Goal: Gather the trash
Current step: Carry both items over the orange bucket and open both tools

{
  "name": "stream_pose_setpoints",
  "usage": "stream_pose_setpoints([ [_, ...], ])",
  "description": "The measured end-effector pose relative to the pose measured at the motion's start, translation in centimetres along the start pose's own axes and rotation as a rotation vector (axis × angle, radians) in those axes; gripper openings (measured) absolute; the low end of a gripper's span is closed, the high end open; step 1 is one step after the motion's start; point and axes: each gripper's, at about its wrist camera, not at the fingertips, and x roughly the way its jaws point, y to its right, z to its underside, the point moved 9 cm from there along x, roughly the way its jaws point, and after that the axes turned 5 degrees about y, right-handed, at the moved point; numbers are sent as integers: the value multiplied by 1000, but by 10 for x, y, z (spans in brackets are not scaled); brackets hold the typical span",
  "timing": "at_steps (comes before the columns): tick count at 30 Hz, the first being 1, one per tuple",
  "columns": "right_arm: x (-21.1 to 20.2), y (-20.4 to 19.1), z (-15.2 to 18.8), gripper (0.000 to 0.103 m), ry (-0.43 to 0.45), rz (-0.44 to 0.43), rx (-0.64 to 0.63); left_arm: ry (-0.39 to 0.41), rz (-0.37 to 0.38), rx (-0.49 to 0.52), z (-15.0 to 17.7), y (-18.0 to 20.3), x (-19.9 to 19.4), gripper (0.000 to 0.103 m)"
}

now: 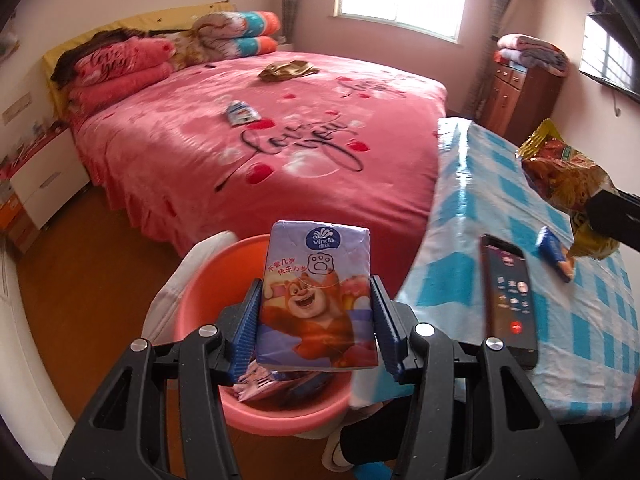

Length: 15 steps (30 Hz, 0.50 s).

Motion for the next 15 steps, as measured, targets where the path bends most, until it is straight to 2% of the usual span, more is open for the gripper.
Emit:
stream_pose_setpoints([
  [15,67,-65,11,45,-126,-75,-142,-50,-51,-94,21,-58,23,53],
])
